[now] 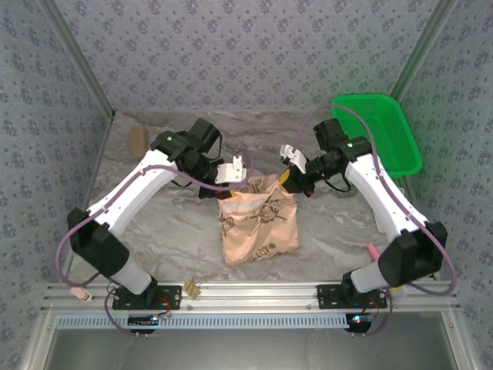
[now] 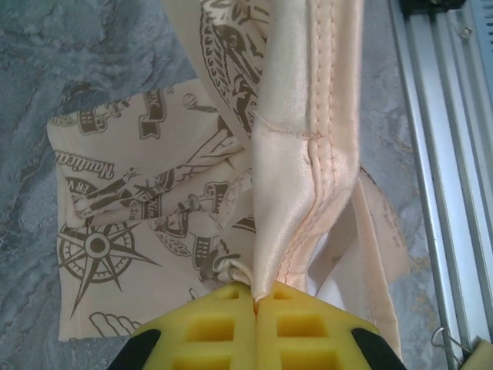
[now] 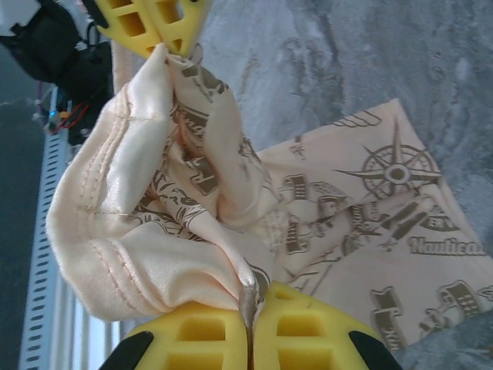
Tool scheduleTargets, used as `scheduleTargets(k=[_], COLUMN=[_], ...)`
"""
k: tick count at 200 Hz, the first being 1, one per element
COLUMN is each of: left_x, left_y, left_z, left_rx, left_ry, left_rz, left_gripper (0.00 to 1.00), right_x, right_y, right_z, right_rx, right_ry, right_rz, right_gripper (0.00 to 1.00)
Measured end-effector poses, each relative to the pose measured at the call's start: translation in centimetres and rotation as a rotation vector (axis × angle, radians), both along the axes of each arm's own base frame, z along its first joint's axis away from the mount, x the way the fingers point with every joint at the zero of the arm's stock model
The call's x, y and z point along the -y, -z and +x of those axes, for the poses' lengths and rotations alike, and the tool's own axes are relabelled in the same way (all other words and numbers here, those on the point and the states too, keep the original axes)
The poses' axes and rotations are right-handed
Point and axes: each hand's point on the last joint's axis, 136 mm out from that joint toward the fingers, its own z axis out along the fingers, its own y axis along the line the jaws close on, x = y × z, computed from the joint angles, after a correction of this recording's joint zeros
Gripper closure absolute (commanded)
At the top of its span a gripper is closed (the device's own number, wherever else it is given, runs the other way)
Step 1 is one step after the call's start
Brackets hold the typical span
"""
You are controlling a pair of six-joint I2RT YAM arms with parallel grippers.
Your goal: Fold the inside-out t-shirt
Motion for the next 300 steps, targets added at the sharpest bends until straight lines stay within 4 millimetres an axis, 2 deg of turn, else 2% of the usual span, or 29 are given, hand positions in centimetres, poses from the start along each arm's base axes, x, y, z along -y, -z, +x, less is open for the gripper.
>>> scheduleTargets(k=[19, 24, 29, 39, 43, 54, 58, 63, 71, 76, 85, 95, 110, 125, 140, 154, 164, 179, 206, 227, 243, 266, 271, 300], left_x=[0.0, 0.0, 0.0, 0.0, 0.1, 0.0, -0.1, -0.2, -0.4, -0.6, -1.0, -1.8, -3.5, -5.2, -6.0, -6.0, -5.6, -5.0, -5.5, -6.5, -6.8, -6.1, -5.7, -4.4], left_y=[1.6, 2.0, 2.6, 3.7, 4.2, 5.9, 6.5, 7.1, 8.2, 8.8, 9.4, 9.7, 9.3, 8.1, 7.0, 6.3, 6.1, 7.0, 11.3, 14.5, 15.9, 16.4, 16.5, 18.1], left_z=[2.4, 3.2, 4.2, 6.1, 7.1, 9.7, 10.5, 11.6, 13.5, 14.9, 17.5, 20.0, 22.8, 24.5, 24.2, 22.7, 21.5, 20.3, 17.6, 15.1, 13.8, 13.7, 13.8, 14.1], left_rx=[-0.048, -0.064, -0.078, -0.097, -0.106, -0.119, -0.127, -0.140, -0.160, -0.178, -0.210, -0.244, -0.280, -0.283, -0.299, -0.322, -0.337, -0.365, -0.481, -0.562, -0.590, -0.565, -0.560, -0.555], left_ry=[-0.035, -0.048, -0.063, -0.091, -0.107, -0.156, -0.178, -0.212, -0.272, -0.323, -0.434, -0.547, -0.714, -0.851, -0.932, -0.967, -0.977, -0.990, -1.066, -1.112, -1.127, -1.125, -1.122, -1.105], left_rz=[0.007, 0.007, 0.008, 0.009, 0.007, 0.004, 0.002, 0.000, -0.009, -0.016, -0.042, -0.086, -0.146, -0.202, -0.235, -0.245, -0.239, -0.212, -0.096, -0.009, 0.038, 0.058, 0.059, 0.083], left_gripper=[0.96, 0.89, 0.76, 0.50, 0.46, 0.43, 0.40, 0.26, 0.15, 0.14, 0.08, 0.07, 0.06, 0.07, 0.12, 0.15, 0.16, 0.18, 0.18, 0.18, 0.18, 0.23, 0.24, 0.25], right_x=[0.0, 0.0, 0.0, 0.0, 0.0, 0.2, 0.3, 0.6, 1.0, 1.3, 1.9, 2.6, 3.9, 4.7, 4.7, 4.0, 3.3, 3.0, 3.1, 2.8, 2.8, 3.0, 3.2, 3.6], right_y=[2.1, 2.7, 3.4, 5.1, 5.6, 7.9, 8.6, 9.7, 11.4, 12.4, 13.6, 14.6, 15.3, 15.2, 14.4, 13.0, 12.1, 11.7, 13.6, 16.2, 18.2, 20.8, 21.3, 21.2], right_z=[2.5, 3.2, 4.0, 5.7, 6.3, 8.6, 9.4, 10.6, 12.7, 13.8, 15.9, 17.5, 18.2, 17.8, 16.2, 15.1, 15.1, 15.6, 16.7, 16.3, 15.8, 15.9, 16.0, 16.4], right_rx=[-0.031, -0.039, -0.051, -0.076, -0.073, -0.096, -0.094, -0.109, -0.138, -0.166, -0.199, -0.219, -0.228, -0.191, -0.145, -0.100, -0.070, -0.051, -0.125, -0.231, -0.302, -0.377, -0.382, -0.390], right_ry=[0.023, 0.031, 0.042, 0.073, 0.077, 0.141, 0.162, 0.213, 0.299, 0.356, 0.451, 0.543, 0.645, 0.714, 0.734, 0.726, 0.717, 0.727, 0.773, 0.803, 0.826, 0.876, 0.896, 0.946], right_rz=[-0.009, -0.012, -0.013, -0.020, -0.021, -0.048, -0.058, -0.078, -0.117, -0.133, -0.152, -0.159, -0.174, -0.194, -0.203, -0.194, -0.183, -0.184, -0.198, -0.214, -0.251, -0.320, -0.337, -0.346], right_gripper=[0.99, 0.95, 0.89, 0.69, 0.66, 0.65, 0.60, 0.56, 0.52, 0.47, 0.46, 0.46, 0.46, 0.45, 0.44, 0.44, 0.44, 0.44, 0.45, 0.50, 0.55, 0.77, 0.79, 0.86])
